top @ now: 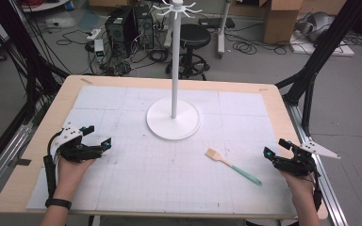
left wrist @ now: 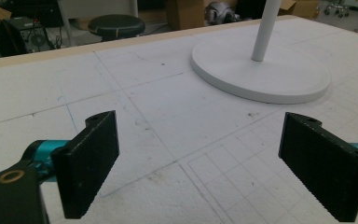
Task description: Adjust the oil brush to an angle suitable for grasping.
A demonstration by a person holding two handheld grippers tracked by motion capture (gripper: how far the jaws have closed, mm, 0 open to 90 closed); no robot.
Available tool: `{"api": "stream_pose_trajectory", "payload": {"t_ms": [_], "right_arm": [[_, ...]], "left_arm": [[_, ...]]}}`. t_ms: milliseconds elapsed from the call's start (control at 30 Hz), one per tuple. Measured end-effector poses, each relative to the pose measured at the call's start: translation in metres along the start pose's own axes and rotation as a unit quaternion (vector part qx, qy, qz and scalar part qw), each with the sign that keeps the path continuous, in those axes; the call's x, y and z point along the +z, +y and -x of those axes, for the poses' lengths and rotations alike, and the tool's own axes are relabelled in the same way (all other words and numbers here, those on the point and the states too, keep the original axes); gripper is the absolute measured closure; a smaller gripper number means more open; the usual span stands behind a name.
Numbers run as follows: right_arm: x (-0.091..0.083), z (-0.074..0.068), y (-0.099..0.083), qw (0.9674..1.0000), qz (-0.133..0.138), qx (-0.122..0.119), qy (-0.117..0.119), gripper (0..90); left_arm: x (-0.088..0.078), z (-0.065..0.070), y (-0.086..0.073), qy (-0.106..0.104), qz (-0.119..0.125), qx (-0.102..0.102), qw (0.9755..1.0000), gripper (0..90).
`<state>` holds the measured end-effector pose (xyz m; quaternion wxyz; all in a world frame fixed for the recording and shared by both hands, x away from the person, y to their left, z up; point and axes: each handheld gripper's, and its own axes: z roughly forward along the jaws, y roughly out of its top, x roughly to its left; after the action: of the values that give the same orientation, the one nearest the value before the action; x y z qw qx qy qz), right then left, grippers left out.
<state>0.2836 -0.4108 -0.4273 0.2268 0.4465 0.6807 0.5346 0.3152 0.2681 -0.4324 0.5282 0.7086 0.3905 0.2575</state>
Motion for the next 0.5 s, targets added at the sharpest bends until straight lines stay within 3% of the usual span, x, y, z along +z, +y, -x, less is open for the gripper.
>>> {"api": "stream_pose_trajectory", "payload": {"t_ms": [100, 133, 200, 500], "right_arm": [[0.005, -0.004, 0.000, 0.9992, -0.022, -0.015, 0.031, 15.2], [0.005, -0.004, 0.000, 0.9992, -0.022, -0.015, 0.031, 15.2], [0.011, -0.010, 0.000, 0.9973, -0.041, -0.030, 0.053, 15.4], [0.028, -0.028, -0.001, 0.9909, -0.081, -0.057, 0.091, 15.8]], "left_arm": [[0.001, 0.000, 0.000, -0.003, -0.003, 0.001, 1.0000, 12.8], [0.001, 0.000, 0.000, -0.003, -0.003, 0.001, 1.0000, 12.8], [0.001, 0.000, -0.001, -0.003, -0.003, 0.003, 1.0000, 12.8], [0.002, 0.001, -0.001, -0.006, -0.006, 0.003, 1.0000, 12.8]]}}
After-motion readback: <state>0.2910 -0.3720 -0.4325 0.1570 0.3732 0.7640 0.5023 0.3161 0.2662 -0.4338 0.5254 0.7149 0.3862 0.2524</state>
